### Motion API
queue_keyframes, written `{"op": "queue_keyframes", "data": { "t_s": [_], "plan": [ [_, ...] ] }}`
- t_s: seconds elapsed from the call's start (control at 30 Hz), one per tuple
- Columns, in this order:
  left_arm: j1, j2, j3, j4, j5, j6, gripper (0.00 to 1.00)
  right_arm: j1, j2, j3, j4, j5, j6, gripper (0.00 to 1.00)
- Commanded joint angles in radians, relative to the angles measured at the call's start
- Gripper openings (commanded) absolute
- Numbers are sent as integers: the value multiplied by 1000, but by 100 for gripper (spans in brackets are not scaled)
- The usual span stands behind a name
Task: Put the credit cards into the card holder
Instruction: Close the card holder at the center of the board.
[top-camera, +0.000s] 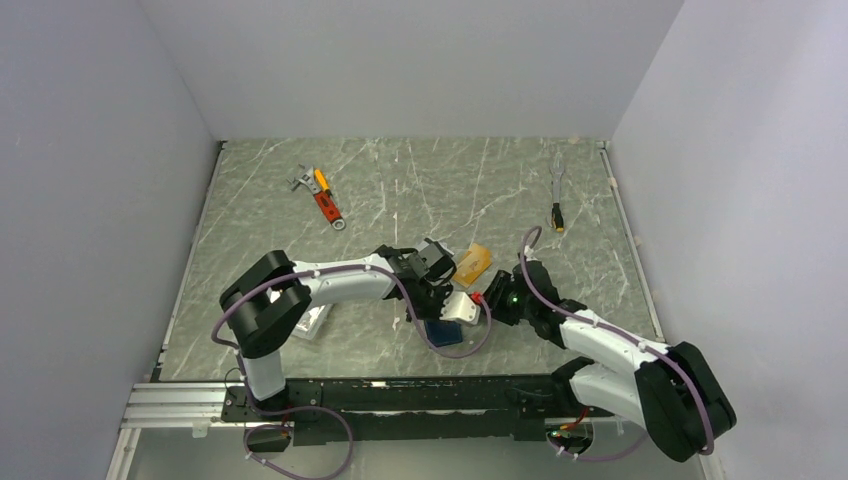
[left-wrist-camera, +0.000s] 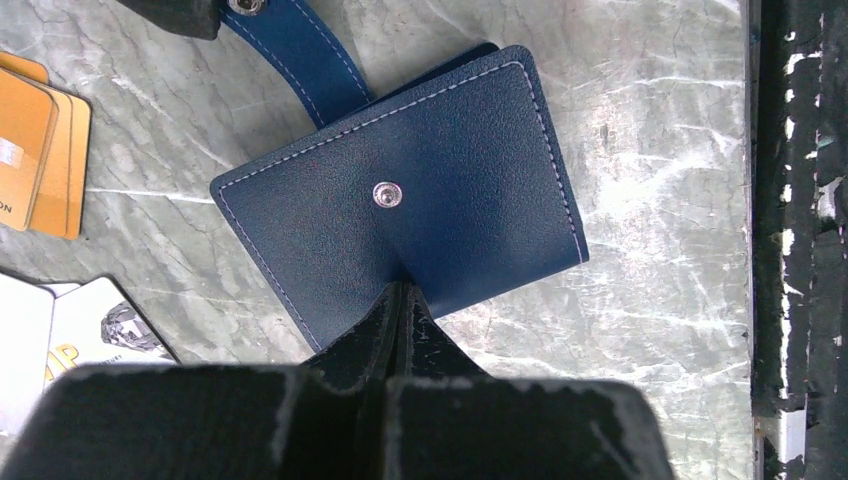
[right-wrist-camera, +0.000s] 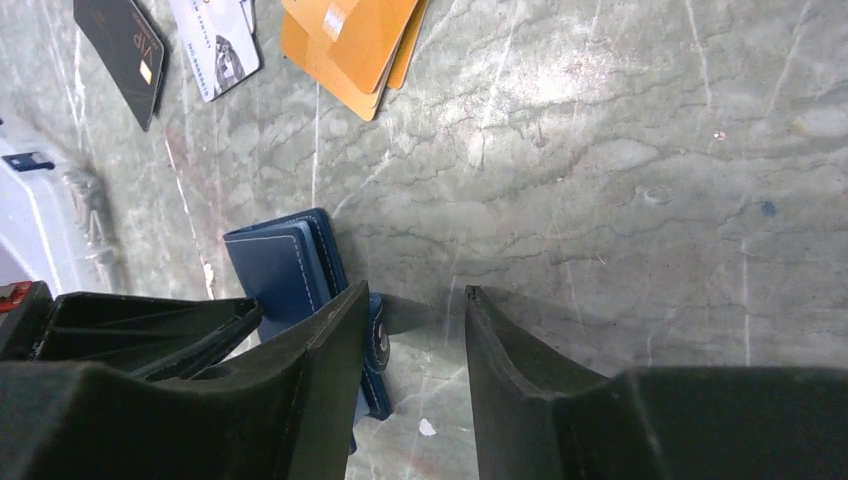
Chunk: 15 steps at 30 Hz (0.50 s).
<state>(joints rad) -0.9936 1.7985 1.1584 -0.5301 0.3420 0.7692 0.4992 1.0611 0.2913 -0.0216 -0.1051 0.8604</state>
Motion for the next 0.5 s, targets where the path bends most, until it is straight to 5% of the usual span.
{"op": "queue_keyframes", "data": {
  "t_s": [0.0,0.13,0.3,0.47],
  "plan": [
    [-7,-29,-31,22,-16,15,0,-48,25,-10,17,-140,-19,44],
    [-7,-41,9,-23,0,28,0,-65,80,37,-3,-175,-44,42],
    [-12,-65,29,-38,4,18,0,-69,124,90,-60,-183,-70,22],
    [-44,-88,15,-38,-4,15,0,-72,115,123,-112,-178,-84,21]
  ]
}}
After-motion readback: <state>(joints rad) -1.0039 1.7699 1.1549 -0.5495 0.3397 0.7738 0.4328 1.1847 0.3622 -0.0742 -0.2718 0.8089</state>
